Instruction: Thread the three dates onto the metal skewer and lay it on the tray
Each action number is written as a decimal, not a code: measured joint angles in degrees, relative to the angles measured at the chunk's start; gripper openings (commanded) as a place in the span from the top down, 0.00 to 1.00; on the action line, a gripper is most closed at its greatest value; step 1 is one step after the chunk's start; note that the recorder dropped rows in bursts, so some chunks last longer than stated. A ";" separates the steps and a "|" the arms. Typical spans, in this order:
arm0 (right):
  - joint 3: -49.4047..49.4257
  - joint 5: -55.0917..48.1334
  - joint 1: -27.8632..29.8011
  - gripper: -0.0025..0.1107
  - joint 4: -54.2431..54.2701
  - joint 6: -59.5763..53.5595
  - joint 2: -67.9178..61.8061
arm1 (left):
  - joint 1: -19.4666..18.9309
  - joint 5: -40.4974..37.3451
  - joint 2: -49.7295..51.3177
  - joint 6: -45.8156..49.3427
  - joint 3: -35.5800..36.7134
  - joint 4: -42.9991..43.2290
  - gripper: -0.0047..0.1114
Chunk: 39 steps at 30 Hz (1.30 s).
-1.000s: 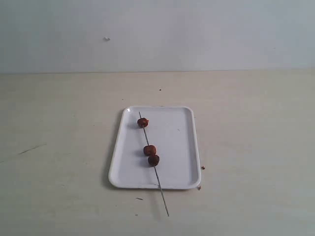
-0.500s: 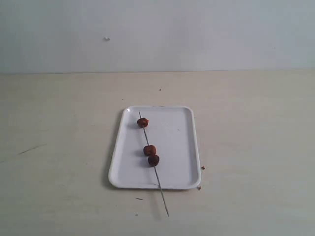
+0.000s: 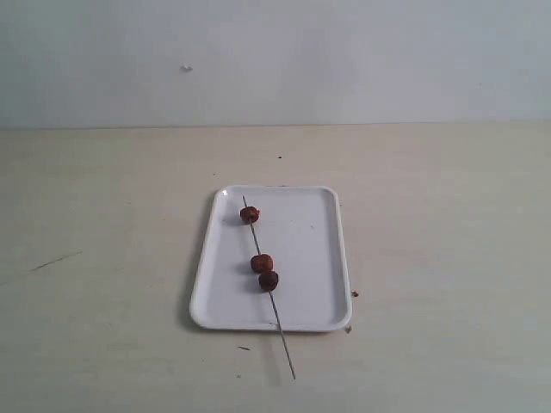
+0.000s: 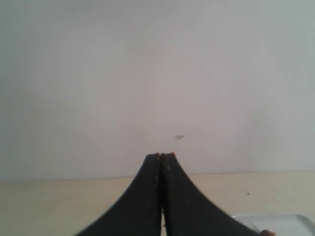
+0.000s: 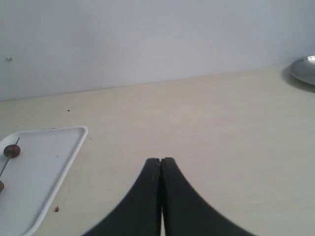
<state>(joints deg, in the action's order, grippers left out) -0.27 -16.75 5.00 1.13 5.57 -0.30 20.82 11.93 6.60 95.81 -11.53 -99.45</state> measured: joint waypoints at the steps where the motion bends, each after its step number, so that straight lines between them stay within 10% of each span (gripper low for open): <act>1: 0.00 0.00 0.00 0.98 0.00 0.00 0.00 | 0.00 0.00 0.00 -2.61 0.00 0.00 0.96; 6: 0.00 0.00 0.00 0.98 0.00 0.00 0.00 | 0.00 -2.03 0.10 -17.65 0.38 2.49 0.96; 13: 0.00 0.00 0.00 0.98 0.00 0.11 0.00 | 0.00 -2.71 3.89 -73.55 5.47 52.04 0.96; 17: 0.00 0.00 0.00 0.98 0.00 0.11 0.00 | 0.00 -1.66 9.18 -88.25 6.66 68.87 0.96; 31: 0.00 0.00 0.00 0.98 0.00 0.11 0.00 | 0.12 -2.09 22.35 -91.42 6.92 72.44 0.96; 39: 0.00 0.00 0.00 0.98 0.00 0.11 0.00 | -18.75 -15.32 11.83 -88.89 10.43 72.64 0.96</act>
<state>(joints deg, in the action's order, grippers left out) -0.27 -16.75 5.00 1.13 5.68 -0.30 2.07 -3.38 18.43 6.93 -1.10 -26.81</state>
